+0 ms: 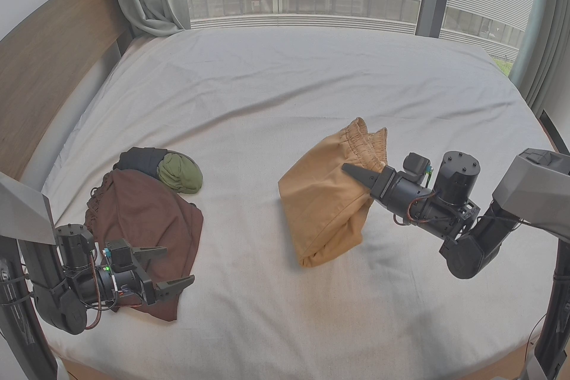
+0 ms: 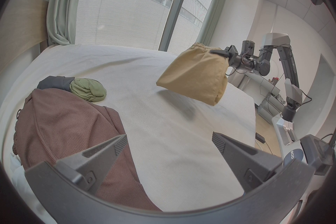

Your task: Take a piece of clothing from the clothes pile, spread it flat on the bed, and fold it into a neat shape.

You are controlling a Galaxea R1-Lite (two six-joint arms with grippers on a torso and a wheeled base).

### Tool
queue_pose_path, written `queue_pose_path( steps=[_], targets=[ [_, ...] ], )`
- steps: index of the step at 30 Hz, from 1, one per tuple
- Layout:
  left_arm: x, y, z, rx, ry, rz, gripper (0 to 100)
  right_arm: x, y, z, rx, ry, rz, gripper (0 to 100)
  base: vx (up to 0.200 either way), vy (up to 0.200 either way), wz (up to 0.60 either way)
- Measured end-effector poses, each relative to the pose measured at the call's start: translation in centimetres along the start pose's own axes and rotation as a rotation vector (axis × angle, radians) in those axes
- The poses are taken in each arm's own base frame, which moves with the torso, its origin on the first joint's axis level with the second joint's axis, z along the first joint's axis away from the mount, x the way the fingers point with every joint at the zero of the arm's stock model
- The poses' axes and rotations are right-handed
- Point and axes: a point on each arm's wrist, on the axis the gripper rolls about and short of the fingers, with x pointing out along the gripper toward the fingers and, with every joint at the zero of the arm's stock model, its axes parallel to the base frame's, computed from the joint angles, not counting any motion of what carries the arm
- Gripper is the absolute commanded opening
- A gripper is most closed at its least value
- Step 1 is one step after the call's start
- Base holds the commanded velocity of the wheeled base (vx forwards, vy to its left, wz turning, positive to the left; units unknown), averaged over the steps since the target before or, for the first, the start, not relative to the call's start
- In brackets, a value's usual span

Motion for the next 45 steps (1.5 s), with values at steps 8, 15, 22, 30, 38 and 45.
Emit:
queue_pose_path(
  steps=[8, 15, 22, 30, 38, 45],
  targets=[
    [0.1, -0.3, -0.2, -0.006, 0.011, -0.010, 100, 2.4, 0.9, 2.5, -0.009, -0.023, 0.011, 0, 0.000, 0.000, 0.00],
    [0.1, -0.4, -0.2, -0.007, 0.013, -0.012, 100, 4.6, 1.1, 4.7, -0.019, -0.047, 0.015, 0, 0.000, 0.000, 0.00],
    [0.1, -0.4, -0.3, -0.009, 0.015, -0.014, 100, 6.8, 0.6, 5.9, -0.023, -0.053, 0.008, 0, 0.000, 0.000, 0.00],
    [0.1, -0.4, -0.3, -0.010, 0.017, -0.015, 100, 8.7, -0.8, 6.3, -0.025, -0.068, -0.007, 0, 0.000, 0.000, 0.00],
    [0.2, -0.4, -0.4, -0.013, 0.020, -0.015, 100, 9.6, -3.6, 6.8, -0.028, -0.118, -0.050, 0, 0.000, 0.000, 0.00],
    [0.3, -0.4, -0.6, -0.016, 0.024, -0.017, 100, 9.1, -7.4, 6.8, -0.022, -0.150, -0.140, 0, 0.000, 0.000, 0.00]
  ],
)
